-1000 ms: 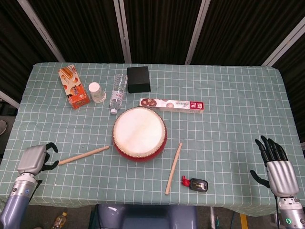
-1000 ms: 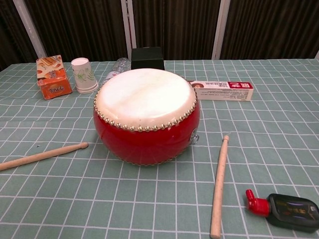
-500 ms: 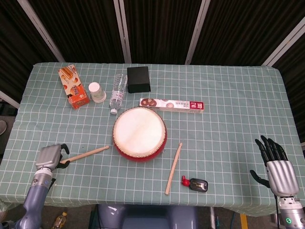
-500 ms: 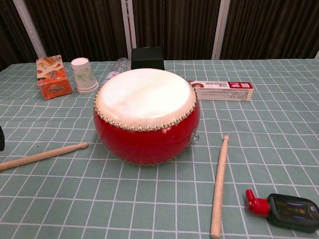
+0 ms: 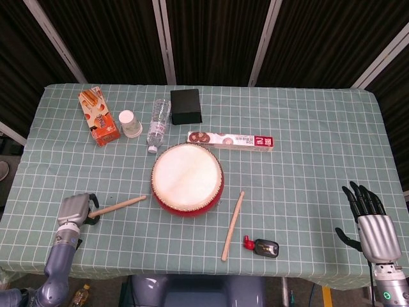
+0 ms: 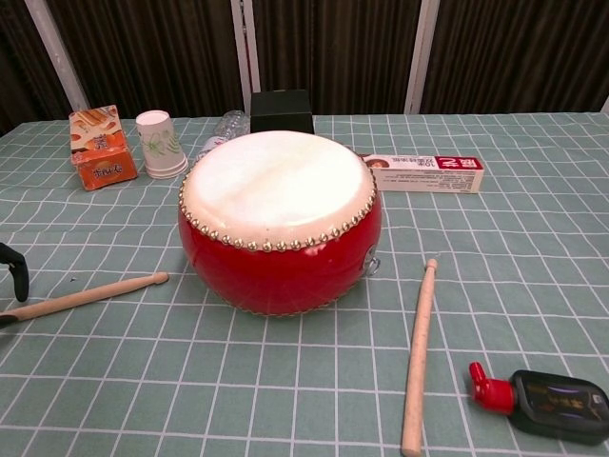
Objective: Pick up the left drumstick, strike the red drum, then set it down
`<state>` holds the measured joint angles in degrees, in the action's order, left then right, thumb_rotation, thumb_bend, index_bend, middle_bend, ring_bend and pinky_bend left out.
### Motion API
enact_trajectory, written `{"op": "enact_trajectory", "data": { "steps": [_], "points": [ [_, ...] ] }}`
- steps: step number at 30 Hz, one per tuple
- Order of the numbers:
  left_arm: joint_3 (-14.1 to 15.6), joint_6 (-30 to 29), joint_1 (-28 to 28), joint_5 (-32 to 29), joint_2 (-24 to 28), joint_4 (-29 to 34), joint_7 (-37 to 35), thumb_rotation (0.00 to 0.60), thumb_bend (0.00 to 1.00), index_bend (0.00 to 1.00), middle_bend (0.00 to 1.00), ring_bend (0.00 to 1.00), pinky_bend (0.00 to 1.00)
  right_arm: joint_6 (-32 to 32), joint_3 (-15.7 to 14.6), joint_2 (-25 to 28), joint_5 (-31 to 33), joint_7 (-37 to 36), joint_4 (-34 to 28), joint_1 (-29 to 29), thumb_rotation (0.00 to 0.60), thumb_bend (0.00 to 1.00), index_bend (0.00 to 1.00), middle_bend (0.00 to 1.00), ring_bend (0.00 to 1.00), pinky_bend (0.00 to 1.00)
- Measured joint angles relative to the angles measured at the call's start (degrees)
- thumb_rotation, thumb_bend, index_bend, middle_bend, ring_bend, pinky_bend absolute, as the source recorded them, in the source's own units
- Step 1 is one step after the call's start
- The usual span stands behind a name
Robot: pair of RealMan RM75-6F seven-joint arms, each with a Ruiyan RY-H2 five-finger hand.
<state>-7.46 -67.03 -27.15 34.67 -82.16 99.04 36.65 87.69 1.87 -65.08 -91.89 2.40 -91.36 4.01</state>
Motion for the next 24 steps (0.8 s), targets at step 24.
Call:
{"op": "enact_trajectory", "data": {
  "steps": [24],
  "points": [
    [1.42,0.1,-1.94,-3.33,-2.81,-3.8,1.3,0.6,0.31,0.54,1.0,1.0,1.0,0.05,-0.01,-0.09,-0.03,-0.03,0.08,0.0,0.6,0.25,0.0,0.0,0.0,0.12]
  ]
}}
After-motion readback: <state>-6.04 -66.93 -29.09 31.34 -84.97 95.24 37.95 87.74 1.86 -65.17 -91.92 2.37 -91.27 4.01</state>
